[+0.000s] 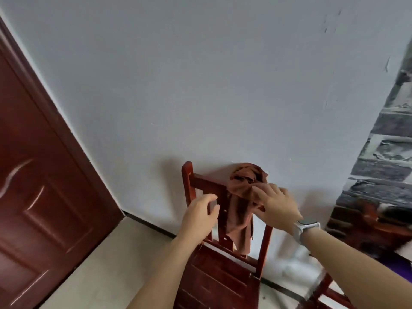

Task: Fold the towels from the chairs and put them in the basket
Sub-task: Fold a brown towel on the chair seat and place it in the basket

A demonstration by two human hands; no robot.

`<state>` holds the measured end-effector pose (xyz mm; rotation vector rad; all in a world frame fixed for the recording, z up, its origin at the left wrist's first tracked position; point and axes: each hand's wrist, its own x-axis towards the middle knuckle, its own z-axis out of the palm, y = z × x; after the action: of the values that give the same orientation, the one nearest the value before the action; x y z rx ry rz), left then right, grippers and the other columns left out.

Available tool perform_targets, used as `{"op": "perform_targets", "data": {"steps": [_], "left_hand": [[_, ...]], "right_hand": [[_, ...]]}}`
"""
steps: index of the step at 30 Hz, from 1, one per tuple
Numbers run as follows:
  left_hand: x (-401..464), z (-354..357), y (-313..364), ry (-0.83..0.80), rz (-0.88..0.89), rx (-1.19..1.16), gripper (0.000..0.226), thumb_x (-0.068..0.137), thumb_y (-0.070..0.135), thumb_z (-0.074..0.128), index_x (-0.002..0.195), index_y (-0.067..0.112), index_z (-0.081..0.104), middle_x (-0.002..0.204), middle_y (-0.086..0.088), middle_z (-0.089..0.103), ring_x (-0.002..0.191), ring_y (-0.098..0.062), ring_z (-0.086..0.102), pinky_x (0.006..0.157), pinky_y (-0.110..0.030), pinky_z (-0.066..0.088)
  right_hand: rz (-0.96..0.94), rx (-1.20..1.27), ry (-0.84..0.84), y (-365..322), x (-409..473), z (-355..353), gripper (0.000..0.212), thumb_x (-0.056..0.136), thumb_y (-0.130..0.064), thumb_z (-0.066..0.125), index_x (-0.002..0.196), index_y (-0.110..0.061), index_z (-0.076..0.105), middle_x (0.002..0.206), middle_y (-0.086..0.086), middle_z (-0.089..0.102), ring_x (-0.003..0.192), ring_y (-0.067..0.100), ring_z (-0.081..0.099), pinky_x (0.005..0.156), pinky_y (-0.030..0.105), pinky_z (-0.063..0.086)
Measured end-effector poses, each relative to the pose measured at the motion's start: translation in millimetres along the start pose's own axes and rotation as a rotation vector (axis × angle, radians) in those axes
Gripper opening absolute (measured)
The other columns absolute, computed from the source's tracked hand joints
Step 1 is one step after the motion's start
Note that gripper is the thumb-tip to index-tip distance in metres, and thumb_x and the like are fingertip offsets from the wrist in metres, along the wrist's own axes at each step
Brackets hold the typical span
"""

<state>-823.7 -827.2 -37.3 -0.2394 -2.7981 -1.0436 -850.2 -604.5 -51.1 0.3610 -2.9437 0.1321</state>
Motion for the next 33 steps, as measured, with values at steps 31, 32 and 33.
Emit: {"op": "perform_targets", "data": {"steps": [31, 32, 33], "left_hand": [[-20.5, 56.7, 51.3, -0.681, 0.112, -0.507, 0.036, 0.086, 0.018, 0.06, 0.12, 0.028, 0.053, 0.102, 0.005, 0.068, 0.096, -0.007, 0.063, 0.084, -0.019, 0.049], [-26.3, 55.2, 52.0, -0.719, 0.146, -0.448, 0.034, 0.086, 0.019, 0.059, 0.119, 0.028, 0.055, 0.103, 0.009, 0.066, 0.097, -0.006, 0.061, 0.081, -0.014, 0.047], [-31.5, 54.0, 52.9, -0.741, 0.195, -0.375, 0.03, 0.086, 0.02, 0.059, 0.116, 0.028, 0.058, 0.103, 0.012, 0.063, 0.098, -0.004, 0.059, 0.078, -0.008, 0.043]], "right_hand": [[0.685, 0.656, -0.088, 14.5, -191.4, -63.3, 0.016, 0.083, 0.007, 0.049, 0.083, -0.002, 0.062, 0.076, 0.005, 0.059, 0.071, 0.013, 0.053, 0.063, 0.02, 0.043], [0.656, 0.618, -0.29, 16.3, -208.2, -62.8, 0.013, 0.083, 0.004, 0.048, 0.085, 0.003, 0.061, 0.077, 0.007, 0.057, 0.073, 0.013, 0.051, 0.066, 0.026, 0.043], [0.635, 0.595, -0.433, 17.4, -223.3, -62.7, 0.014, 0.084, 0.0, 0.049, 0.087, 0.005, 0.061, 0.078, 0.007, 0.056, 0.074, 0.013, 0.05, 0.068, 0.027, 0.042]]}}
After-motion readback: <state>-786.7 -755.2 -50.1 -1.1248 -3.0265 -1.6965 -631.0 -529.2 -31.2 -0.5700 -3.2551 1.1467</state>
